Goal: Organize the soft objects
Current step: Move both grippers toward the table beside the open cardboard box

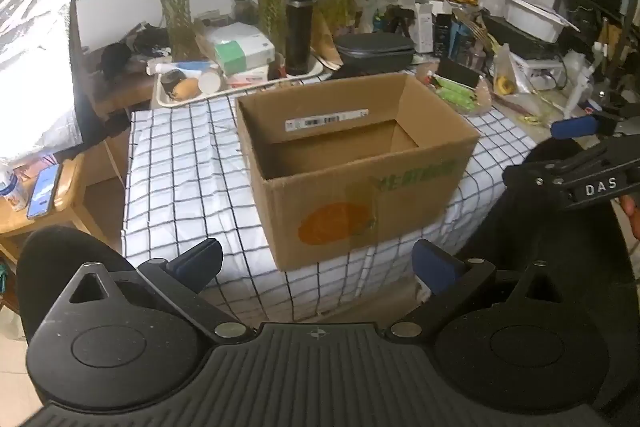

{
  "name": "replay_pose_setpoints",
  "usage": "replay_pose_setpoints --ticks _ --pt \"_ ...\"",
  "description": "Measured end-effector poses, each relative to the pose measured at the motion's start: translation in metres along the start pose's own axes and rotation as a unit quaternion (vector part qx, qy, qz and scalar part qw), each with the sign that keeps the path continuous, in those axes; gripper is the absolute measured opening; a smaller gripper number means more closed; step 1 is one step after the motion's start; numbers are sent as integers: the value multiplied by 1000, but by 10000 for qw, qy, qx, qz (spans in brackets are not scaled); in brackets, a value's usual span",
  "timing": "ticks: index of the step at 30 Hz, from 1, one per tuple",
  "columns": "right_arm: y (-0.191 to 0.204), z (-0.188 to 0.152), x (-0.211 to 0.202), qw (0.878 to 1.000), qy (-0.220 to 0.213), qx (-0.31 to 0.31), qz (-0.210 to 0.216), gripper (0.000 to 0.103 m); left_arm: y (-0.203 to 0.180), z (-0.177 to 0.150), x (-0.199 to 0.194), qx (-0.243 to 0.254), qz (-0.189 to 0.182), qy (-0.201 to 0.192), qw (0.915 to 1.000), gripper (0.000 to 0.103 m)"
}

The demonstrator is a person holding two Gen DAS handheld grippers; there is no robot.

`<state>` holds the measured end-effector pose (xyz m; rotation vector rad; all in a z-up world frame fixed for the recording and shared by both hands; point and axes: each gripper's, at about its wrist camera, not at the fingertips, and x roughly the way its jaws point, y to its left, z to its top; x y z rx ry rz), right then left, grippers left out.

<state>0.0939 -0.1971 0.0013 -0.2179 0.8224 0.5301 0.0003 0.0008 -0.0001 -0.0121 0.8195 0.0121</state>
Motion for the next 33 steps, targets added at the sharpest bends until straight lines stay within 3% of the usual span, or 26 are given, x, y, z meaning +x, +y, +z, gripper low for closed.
replay_pose_setpoints --ticks 13,18,24,30,31,33 --pt "-9 0 20 9997 124 176 63 103 8 7 12 57 31 -80 9999 103" --pt "-15 0 29 9994 -21 331 -57 103 10 12 29 80 20 166 9998 103" --pt "-15 3 38 9992 -25 333 215 103 8 14 46 208 -11 455 9987 103" --pt "-16 11 51 9989 102 342 291 103 12 20 54 56 -114 458 9989 103" --pt "-17 12 53 9989 132 367 277 103 10 26 55 196 135 422 9988 103" --pt "-20 13 56 9987 143 414 274 103 11 29 56 150 102 370 9991 103"
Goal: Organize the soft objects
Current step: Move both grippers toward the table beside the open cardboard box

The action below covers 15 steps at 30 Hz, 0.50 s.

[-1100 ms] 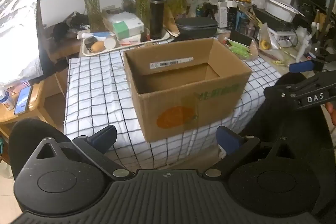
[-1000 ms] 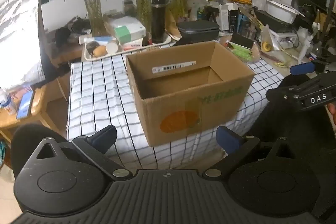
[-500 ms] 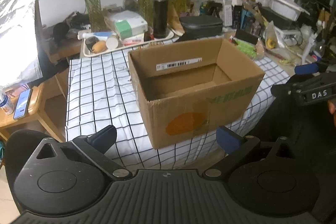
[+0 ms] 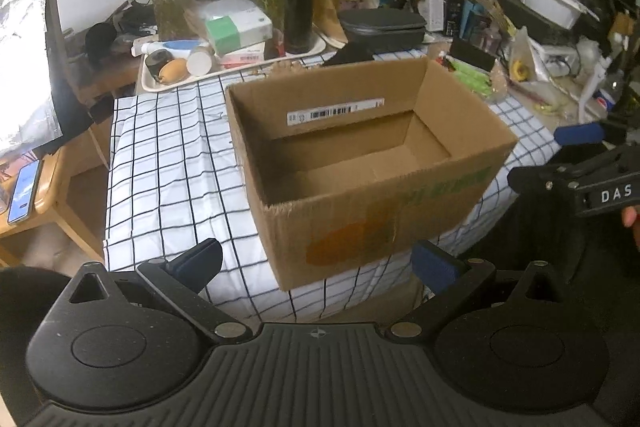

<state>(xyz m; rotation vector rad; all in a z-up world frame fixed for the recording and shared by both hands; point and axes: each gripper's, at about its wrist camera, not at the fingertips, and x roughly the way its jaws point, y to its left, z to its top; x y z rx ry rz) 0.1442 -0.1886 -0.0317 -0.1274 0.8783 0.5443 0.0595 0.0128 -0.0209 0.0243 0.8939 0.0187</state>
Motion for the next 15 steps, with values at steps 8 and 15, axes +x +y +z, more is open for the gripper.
replay_pose_setpoints --ticks 8,15 --pt "-9 13 11 9999 52 72 50 103 1 16 7 -3 366 -162 9992 103" --pt "-17 23 21 9991 102 251 314 103 9 29 12 -70 420 -183 9989 103"
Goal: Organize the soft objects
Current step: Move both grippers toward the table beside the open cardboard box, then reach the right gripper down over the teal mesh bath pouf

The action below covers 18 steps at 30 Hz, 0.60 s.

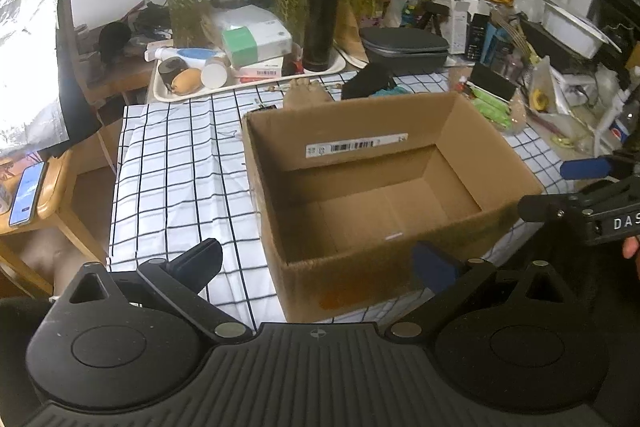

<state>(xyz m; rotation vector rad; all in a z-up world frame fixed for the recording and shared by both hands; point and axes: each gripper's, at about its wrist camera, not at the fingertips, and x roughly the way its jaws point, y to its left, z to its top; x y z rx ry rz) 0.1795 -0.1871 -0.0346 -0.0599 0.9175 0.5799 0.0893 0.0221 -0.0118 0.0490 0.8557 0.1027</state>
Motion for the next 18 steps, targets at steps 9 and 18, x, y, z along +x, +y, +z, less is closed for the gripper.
replay_pose_setpoints --ticks 9,18 --pt "-13 18 18 9996 -35 176 235 103 19 17 16 -301 -283 45 9991 103" --pt "-22 37 38 9994 -140 112 306 103 36 32 40 -483 -350 139 9981 103"
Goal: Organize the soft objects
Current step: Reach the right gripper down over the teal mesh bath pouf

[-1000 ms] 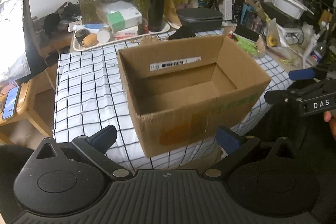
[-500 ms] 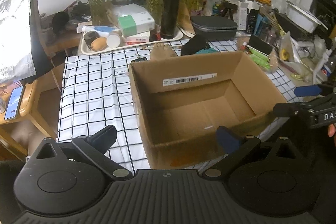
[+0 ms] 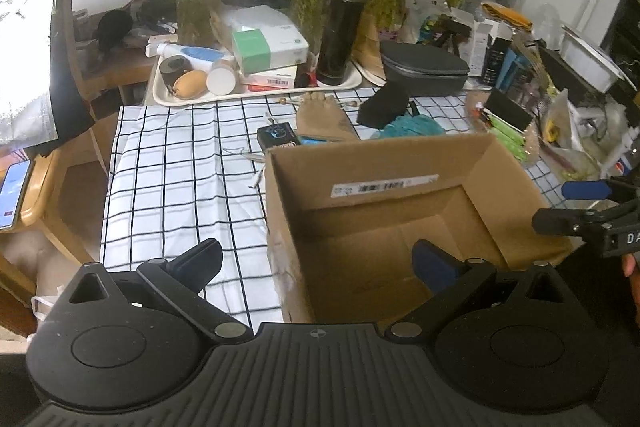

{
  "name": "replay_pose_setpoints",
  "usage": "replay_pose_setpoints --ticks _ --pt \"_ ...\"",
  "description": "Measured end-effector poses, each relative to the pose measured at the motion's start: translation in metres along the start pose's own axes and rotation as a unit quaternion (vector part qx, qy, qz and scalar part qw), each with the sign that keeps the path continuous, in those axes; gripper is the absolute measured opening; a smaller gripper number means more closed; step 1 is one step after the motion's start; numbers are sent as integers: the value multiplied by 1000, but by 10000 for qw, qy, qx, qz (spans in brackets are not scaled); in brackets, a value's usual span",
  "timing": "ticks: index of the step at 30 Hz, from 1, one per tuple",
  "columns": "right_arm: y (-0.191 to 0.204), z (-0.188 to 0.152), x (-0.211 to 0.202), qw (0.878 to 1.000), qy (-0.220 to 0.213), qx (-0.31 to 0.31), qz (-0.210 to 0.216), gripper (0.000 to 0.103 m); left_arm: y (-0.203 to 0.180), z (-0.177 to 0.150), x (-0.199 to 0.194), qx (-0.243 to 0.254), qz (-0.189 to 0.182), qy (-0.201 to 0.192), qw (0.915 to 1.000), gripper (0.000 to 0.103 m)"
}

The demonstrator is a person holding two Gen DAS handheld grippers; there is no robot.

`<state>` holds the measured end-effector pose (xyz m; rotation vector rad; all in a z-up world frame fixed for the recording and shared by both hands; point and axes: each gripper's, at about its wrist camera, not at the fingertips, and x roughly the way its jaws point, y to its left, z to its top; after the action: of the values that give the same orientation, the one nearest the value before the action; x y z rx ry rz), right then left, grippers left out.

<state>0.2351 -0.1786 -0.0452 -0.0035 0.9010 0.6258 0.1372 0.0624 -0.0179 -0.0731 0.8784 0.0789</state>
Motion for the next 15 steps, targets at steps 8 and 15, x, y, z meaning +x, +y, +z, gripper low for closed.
replay_pose_setpoints --ticks 8,15 --pt "-13 20 16 10000 -60 -4 72 103 11 15 14 35 -110 -142 9998 103" --pt "-31 36 30 9994 -112 87 -301 103 20 32 27 -93 -256 -253 9993 103"
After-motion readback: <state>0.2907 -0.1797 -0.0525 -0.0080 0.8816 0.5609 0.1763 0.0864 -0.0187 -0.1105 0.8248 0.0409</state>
